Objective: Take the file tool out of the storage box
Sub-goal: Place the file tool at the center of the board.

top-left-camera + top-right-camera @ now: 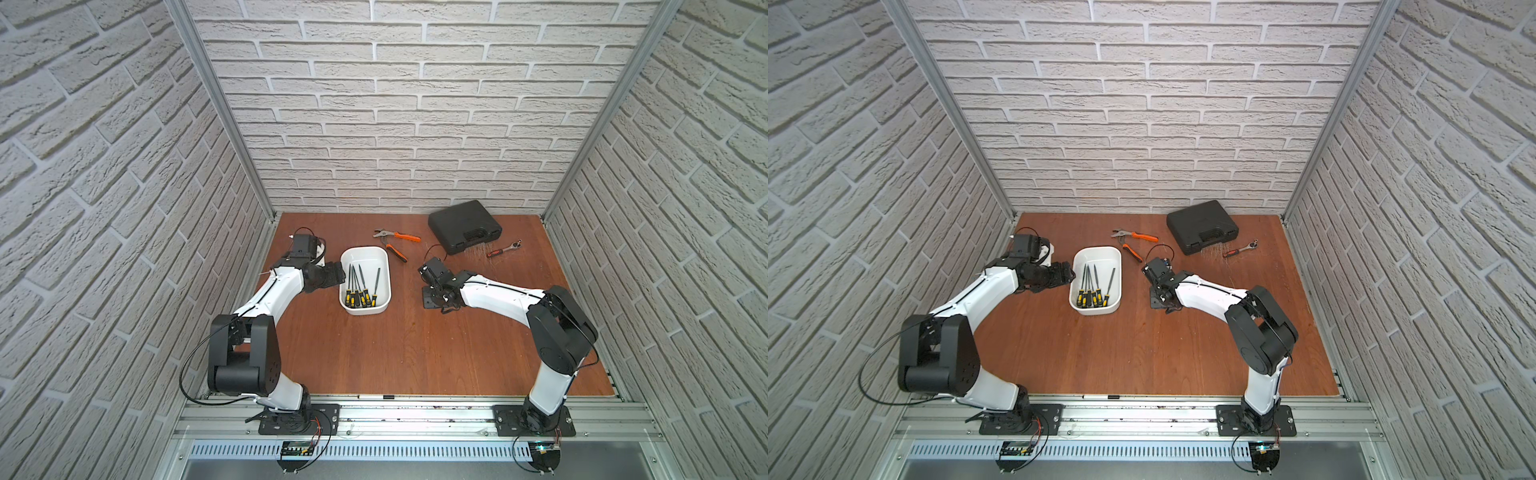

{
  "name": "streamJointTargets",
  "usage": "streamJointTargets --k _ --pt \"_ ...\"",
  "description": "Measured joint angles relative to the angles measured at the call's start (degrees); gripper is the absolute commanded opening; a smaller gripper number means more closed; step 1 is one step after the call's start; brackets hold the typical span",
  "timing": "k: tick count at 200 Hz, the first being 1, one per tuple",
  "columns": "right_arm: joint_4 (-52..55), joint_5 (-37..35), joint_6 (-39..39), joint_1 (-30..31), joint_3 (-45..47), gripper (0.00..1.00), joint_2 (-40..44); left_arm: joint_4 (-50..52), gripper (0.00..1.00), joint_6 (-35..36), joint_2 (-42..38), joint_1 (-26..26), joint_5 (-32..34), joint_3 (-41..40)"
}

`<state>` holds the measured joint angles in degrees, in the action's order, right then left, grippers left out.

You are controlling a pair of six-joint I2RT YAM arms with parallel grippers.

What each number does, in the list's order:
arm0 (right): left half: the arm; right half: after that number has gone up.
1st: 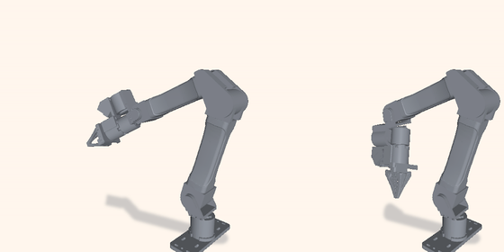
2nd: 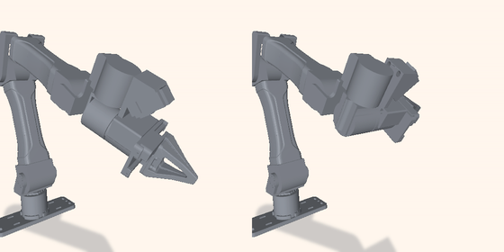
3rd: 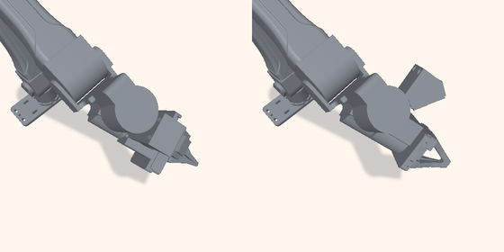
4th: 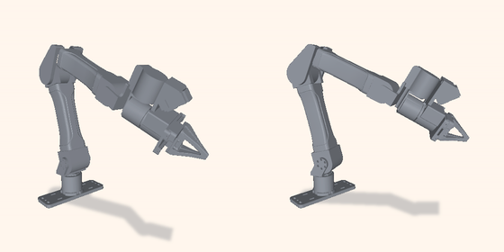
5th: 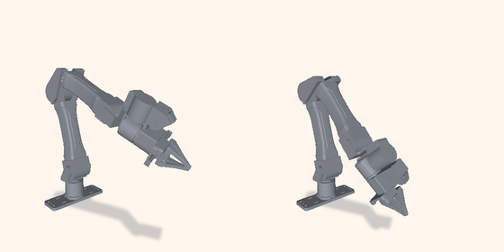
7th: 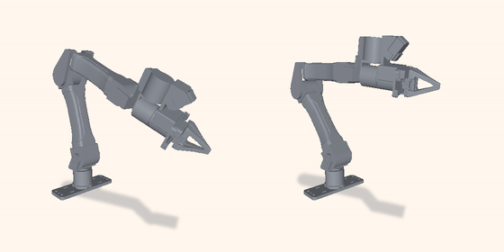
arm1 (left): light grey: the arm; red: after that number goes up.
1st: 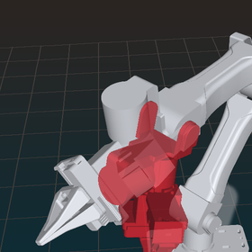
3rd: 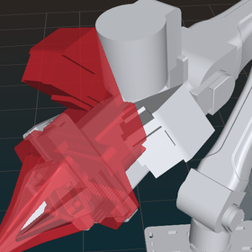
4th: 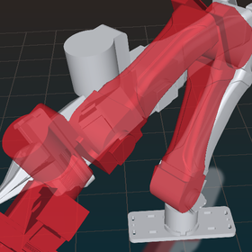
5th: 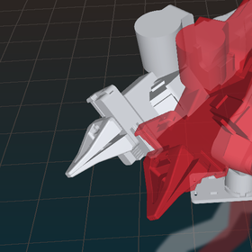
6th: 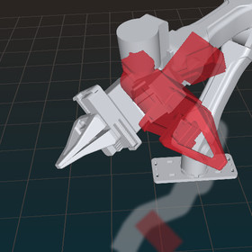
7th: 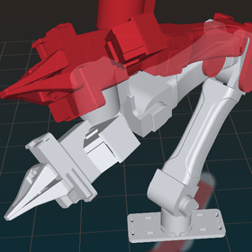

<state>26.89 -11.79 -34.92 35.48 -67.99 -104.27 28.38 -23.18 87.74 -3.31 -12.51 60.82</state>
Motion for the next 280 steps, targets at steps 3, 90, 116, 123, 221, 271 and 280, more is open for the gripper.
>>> streamJointTargets --k 3,90,116,123,221,271,280 --pt "-0.11 0.09 0.00 0.00 -0.07 0.05 -0.22 -0.02 0.87 0.00 0.11 -0.04 0.00 0.07" --pt "-2.08 1.18 0.37 -0.26 -1.46 0.16 -5.11 0.13 0.87 0.02 1.20 -0.35 0.02 1.49" --pt "-1.92 1.20 0.44 -0.35 -1.46 0.25 -5.11 0.13 0.87 0.02 1.20 -0.35 0.02 1.49" --pt "-1.86 1.20 0.44 -0.37 -1.49 0.27 -5.11 0.13 0.87 0.02 1.20 -0.35 0.02 1.49" --pt "1.03 -0.04 1.70 -0.13 -5.31 0.40 -3.93 0.02 0.87 -0.07 1.20 -0.35 0.63 1.49" --pt "4.70 -2.08 7.50 4.26 -20.48 0.38 -0.07 -0.13 0.87 -0.52 1.20 -0.35 0.92 1.49" --pt "4.70 -0.85 8.24 5.35 -23.74 0.37 -0.35 -0.15 0.87 -0.70 1.20 -0.37 0.92 1.49"
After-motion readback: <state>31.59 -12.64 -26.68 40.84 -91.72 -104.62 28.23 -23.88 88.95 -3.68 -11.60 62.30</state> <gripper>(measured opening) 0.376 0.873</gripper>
